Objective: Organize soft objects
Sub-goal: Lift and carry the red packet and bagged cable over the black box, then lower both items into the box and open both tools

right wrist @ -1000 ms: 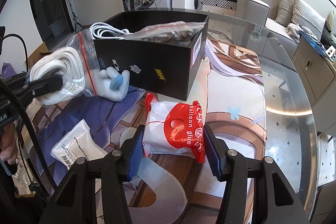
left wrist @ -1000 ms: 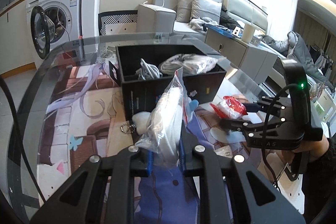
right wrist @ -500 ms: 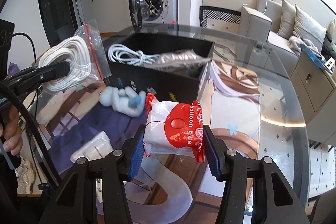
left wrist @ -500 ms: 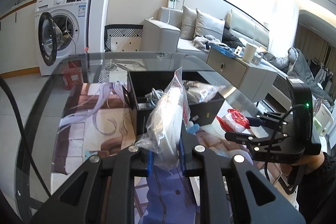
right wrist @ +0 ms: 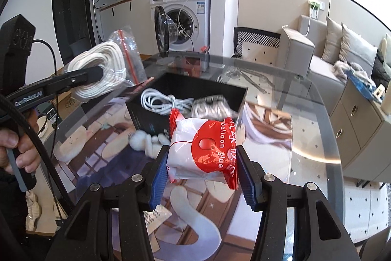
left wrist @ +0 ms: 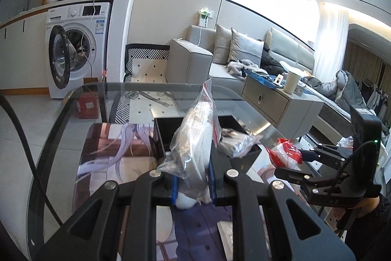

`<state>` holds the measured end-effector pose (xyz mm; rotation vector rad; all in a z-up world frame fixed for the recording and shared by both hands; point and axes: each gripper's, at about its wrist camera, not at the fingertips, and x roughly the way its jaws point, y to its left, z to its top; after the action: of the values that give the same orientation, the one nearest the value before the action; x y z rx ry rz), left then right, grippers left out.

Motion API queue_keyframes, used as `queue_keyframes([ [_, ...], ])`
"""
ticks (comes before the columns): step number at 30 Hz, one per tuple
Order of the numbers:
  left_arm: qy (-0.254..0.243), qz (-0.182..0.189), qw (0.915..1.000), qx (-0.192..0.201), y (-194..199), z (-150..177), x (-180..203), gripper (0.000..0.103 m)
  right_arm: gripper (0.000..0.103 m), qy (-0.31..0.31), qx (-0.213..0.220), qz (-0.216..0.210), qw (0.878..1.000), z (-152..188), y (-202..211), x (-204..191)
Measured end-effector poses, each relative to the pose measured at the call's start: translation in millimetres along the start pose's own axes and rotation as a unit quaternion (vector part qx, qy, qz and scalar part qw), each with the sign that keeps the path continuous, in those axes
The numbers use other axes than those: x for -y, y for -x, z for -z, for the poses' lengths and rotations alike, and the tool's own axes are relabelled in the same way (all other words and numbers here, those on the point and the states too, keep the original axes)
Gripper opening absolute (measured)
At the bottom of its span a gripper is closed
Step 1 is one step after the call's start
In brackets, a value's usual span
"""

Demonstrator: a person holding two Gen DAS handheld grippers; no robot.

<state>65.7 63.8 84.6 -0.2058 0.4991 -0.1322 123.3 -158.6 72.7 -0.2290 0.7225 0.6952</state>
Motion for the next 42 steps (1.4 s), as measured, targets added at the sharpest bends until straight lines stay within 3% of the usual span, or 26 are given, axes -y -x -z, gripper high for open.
queue_keyframes([
  [17, -0.019, -0.024, 0.9995, -0.004, -51, -19, -2, 0.016, 0.053, 0.015, 0.006, -0.004, 1.000, -45, -31, 7],
  [42, -0.062, -0.048, 0.9951, -0.061, -119, -19, 5, 0.016, 0.053, 0.029, -0.040, -0.007, 0.999, -62, -103, 19],
])
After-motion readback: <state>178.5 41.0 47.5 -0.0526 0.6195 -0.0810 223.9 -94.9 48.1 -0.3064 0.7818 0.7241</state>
